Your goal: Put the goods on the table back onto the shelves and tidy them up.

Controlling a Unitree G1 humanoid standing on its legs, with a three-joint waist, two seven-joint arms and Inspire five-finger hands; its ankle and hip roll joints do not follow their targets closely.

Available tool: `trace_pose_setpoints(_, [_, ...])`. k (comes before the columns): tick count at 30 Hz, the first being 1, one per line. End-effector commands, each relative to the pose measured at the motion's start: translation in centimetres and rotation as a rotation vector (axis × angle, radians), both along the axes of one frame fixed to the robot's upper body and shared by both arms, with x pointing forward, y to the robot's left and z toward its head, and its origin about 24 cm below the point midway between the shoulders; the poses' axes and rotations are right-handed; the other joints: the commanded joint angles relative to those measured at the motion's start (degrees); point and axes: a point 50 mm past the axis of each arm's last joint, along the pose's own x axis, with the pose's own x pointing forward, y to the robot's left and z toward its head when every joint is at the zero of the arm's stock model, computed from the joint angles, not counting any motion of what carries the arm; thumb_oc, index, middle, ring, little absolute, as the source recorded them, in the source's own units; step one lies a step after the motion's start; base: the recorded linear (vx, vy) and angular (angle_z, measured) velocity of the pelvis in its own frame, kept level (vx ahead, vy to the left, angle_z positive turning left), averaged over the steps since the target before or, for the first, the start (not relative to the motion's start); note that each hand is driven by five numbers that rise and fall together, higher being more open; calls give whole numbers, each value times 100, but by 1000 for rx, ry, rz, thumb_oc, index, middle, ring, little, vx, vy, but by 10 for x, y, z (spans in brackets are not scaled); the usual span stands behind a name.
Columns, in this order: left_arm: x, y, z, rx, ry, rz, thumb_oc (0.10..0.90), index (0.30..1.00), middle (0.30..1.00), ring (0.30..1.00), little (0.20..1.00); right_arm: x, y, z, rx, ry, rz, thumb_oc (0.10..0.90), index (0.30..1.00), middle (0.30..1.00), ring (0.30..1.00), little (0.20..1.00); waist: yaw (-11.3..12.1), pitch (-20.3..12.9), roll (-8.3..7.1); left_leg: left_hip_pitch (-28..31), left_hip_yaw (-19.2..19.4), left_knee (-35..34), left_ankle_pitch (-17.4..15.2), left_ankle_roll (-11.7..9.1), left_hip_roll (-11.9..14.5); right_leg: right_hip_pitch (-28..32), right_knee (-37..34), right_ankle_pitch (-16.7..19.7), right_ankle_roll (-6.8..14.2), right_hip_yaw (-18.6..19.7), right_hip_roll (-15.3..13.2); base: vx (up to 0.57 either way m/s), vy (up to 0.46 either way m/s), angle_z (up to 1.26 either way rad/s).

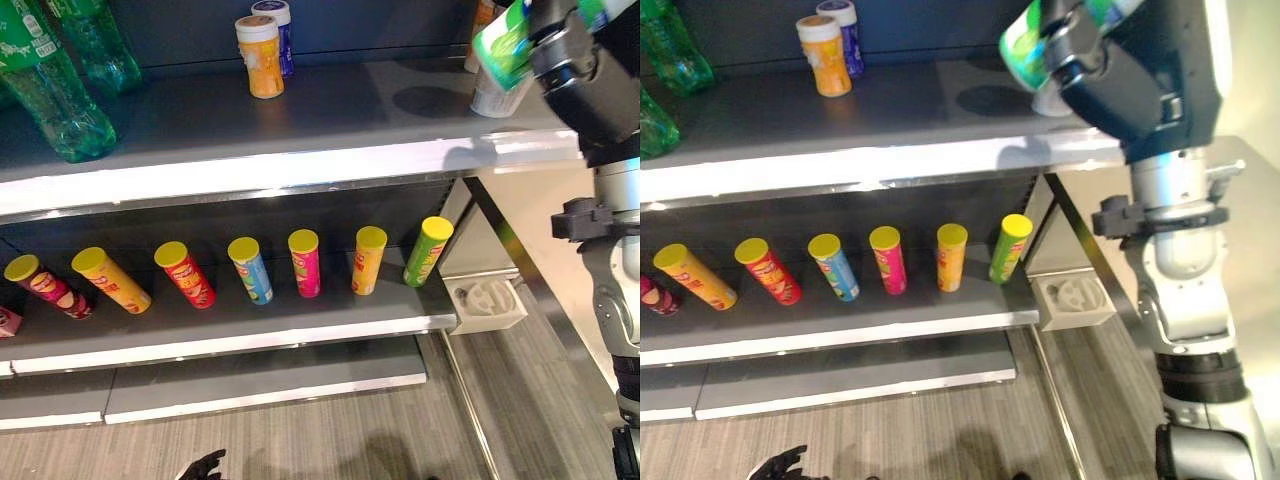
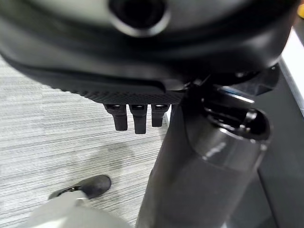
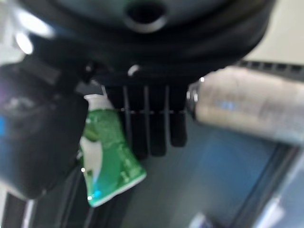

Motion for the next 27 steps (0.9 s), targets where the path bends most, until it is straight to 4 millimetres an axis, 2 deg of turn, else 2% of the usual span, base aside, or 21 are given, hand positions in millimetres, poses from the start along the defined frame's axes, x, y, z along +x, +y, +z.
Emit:
trace_pose_setpoints(1, [32,0,9,40,-96,-84,800,900,900,900,900,-28,5,59,-53,-287,-21,400,300,300,300,300,21,-19,319,664,-276,-1430,7,120,90,-700,702,-1090,1100,660,353,-189,112,11])
trace_pose_setpoints(2, [41,6,14,58,-123,-79,800,900,900,900,900,-32,7,62,-90,-300,-27,400,300,300,300,300,-92,6,315,551,-499,-1428,104,194,69,-757,1072,-1454,1091,1650,711,-94,83,8])
trace_pose_setpoints(3, [44,8,15,67,-130,-84,800,900,900,900,900,-33,8,64,-95,-309,-26,400,300,300,300,300,-99,6,296,471,-593,-1400,160,221,73,-739,1267,-1578,1060,1943,856,-69,52,23])
trace_pose_setpoints(4, [45,8,15,67,-131,-84,800,900,900,900,900,-33,8,64,-95,-310,-26,400,300,300,300,300,-97,1,289,451,-590,-1407,185,223,65,-762,1265,-1559,1054,1948,850,-30,-35,74])
trace_pose_setpoints(5, [46,10,16,73,-131,-88,800,900,900,900,900,-35,8,66,-96,-317,-15,400,300,300,300,300,-95,-28,250,370,-739,-1386,214,215,84,-594,1114,-1782,995,2114,975,-10,-60,86])
trace_pose_setpoints(7, [43,12,16,76,-118,-87,800,900,900,900,900,-37,9,71,-107,-331,-11,400,300,300,300,300,-21,-177,75,299,-913,-1387,222,211,42,-261,667,-1950,874,2076,1103,61,-122,82])
trace_pose_setpoints(9, [31,13,11,68,-85,-41,800,900,900,900,900,-35,17,72,-127,-323,28,400,300,300,300,300,21,-357,-24,288,-969,-1385,259,143,104,26,119,-1859,885,2043,1266,103,-150,32])
trace_pose_setpoints(14, [17,3,2,46,-27,-57,800,900,900,900,900,-33,27,70,-168,-304,70,400,300,300,300,300,67,-482,-67,324,-1008,-1430,299,55,213,260,-205,-1868,835,1931,1353,43,-63,-3])
trace_pose_setpoints(21, [17,-7,-1,29,-21,-86,800,900,900,900,900,-30,35,60,-169,-257,133,400,300,300,300,300,46,-500,-45,360,-1033,-1430,295,35,219,332,-217,-1861,829,1769,1305,13,-10,8])
trace_pose_setpoints(22, [18,-8,-1,35,-19,-93,800,900,900,900,900,-28,44,52,-198,-231,168,400,300,300,300,300,47,-508,-42,377,-1041,-1430,286,47,202,342,-209,-1834,835,1707,1272,8,14,8])
trace_pose_setpoints(27, [17,-8,-2,42,-13,-95,800,900,900,900,900,-14,54,34,-216,-139,191,400,300,300,300,300,71,-494,-32,399,-1025,-1430,265,73,167,351,-199,-1779,852,1646,1194,-1,11,7])
